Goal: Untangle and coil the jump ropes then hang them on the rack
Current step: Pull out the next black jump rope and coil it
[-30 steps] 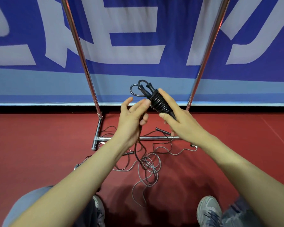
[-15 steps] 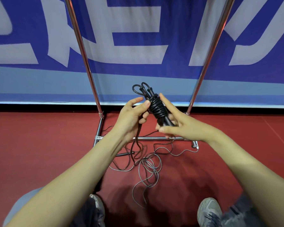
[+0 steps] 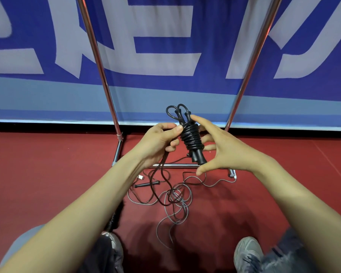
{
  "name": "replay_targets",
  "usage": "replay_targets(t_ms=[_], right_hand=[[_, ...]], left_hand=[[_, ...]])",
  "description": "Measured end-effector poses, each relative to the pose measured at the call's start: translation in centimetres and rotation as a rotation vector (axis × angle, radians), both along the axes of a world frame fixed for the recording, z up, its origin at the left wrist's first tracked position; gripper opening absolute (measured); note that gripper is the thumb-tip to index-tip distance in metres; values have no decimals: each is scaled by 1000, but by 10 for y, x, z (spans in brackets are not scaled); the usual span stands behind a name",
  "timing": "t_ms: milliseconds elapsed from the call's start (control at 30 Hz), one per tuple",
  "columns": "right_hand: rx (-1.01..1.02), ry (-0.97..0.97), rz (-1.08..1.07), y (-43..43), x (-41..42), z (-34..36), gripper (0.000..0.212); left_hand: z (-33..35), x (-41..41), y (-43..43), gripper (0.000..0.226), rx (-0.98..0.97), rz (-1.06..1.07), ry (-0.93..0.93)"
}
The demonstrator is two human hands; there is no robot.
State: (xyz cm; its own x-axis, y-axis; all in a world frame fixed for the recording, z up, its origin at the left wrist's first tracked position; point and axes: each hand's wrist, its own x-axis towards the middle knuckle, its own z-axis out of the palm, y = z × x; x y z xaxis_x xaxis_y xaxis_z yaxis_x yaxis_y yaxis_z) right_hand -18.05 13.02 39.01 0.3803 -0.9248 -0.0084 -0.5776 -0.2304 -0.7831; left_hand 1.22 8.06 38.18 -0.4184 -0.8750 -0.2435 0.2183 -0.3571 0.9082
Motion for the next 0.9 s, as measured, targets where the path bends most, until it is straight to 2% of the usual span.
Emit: replay_targets(t_ms=[67,233,400,500,633,700,800,900], right_hand=[[-1,-5,-2,0,0,-2,125],[-35,-78,-25,-1,3,-3,100],[-9,-93,-44,-3,10,-3,104],[24,-216,-94,-1,15,-4,104],[141,-381,-272,-7,21,-11,90],[206,-390,-281,-8,23,-13,87],[264,-507,-324,-10,23,-13,68],[314,-587,-328,-11,23,-13,66]], left_hand=[[-1,1,1,28,-6,-18,0],[-4,-3,6,29,-21,-24,10],[-2,-5,5,29,-29,91,41],[-3,-7,5,29,-58,139,60],[-4,-8,5,27,-62,220,113],[-3,-6,3,27,-56,252,144],[-3,-5,3,28,-67,300,169],[-4,-6,3,27,-101,318,157]])
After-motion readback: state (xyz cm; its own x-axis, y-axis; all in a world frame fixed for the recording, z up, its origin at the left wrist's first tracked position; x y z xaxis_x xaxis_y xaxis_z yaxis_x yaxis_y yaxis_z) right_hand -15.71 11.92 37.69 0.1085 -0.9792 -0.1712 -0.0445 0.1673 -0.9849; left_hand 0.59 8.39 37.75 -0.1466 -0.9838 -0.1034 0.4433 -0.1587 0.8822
